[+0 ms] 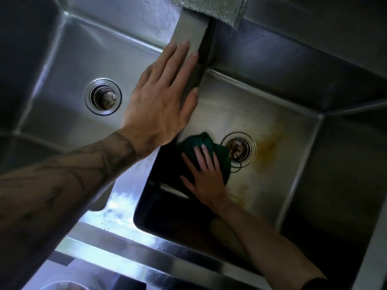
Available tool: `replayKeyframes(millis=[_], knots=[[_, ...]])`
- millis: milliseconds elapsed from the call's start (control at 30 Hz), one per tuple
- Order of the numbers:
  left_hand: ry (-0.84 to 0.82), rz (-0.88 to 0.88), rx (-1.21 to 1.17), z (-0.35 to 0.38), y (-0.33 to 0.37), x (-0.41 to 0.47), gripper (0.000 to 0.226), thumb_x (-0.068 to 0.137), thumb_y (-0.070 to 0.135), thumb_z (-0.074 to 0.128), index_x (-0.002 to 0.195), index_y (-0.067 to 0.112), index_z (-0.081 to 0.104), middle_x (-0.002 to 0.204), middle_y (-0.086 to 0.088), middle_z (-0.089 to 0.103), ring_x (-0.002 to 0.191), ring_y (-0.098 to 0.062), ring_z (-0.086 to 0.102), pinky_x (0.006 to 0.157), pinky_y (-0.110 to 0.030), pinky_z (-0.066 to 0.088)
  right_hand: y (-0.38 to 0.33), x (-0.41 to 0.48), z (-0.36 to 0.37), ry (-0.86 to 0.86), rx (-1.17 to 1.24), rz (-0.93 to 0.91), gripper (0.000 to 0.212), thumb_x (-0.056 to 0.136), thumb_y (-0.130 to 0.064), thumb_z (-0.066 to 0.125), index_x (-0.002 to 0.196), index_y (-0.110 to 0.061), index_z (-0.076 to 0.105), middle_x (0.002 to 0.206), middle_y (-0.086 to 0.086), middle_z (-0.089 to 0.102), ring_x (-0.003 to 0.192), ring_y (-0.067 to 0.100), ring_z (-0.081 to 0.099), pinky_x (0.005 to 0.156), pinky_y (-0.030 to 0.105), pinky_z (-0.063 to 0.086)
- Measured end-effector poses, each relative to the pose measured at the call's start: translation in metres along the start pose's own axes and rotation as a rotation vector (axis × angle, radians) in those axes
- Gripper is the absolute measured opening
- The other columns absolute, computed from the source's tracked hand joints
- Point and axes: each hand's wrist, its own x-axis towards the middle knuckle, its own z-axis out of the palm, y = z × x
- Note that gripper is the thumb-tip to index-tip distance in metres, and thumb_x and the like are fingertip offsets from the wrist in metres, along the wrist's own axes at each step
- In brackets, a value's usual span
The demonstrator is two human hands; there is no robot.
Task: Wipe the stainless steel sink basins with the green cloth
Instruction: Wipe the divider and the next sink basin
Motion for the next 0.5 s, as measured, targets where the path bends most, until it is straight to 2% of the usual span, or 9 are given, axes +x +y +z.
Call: replayKeyframes(millis=[100,267,367,500], knots=[[-0.006,-0.044,0.041,0.001,0.007,-0.018,0.069,0.112,0.051,0.022,0.171,0.016,0.013,0.18,-0.005,0.009,0.166,-0.02,0.007,0.132,-0.046,0.024,-0.015,0.025,0.001,0.002,0.014,0.036,0.069,0.104,-0.059,0.042,0.164,-0.028,0.029,0.17,0.013,0.027,0.161,0.034,0.016,0.129,0.054,0.016],[0.007,-0.086,0.118,0.005,0.018,-0.078,0.07,0.112,0.048,0.027,0.171,0.012,0.012,0.179,-0.006,0.011,0.166,-0.018,0.008,0.13,-0.043,0.029,0.035,-0.045,-0.004,-0.038,-0.011,-0.089,0.063,0.107,-0.055,0.041,0.163,-0.025,0.034,0.17,0.013,0.029,0.161,0.033,0.014,0.125,0.057,0.026],[0.031,-0.089,0.16,0.007,0.018,-0.083,0.071,0.113,0.049,0.026,0.17,0.011,0.012,0.179,-0.006,0.012,0.166,-0.018,0.009,0.129,-0.04,0.03,0.066,-0.077,-0.008,-0.079,-0.07,-0.163,0.063,0.109,-0.056,0.034,0.164,-0.026,0.03,0.17,0.014,0.029,0.161,0.033,0.014,0.127,0.056,0.021],[0.046,-0.084,0.158,0.01,0.017,-0.082,0.073,0.112,0.053,0.025,0.17,0.011,0.014,0.179,-0.005,0.013,0.166,-0.017,0.009,0.127,-0.04,0.031,0.038,-0.04,-0.003,-0.044,-0.015,-0.088,0.069,0.104,-0.06,0.044,0.163,-0.026,0.033,0.171,0.014,0.025,0.161,0.035,0.011,0.127,0.058,0.018]])
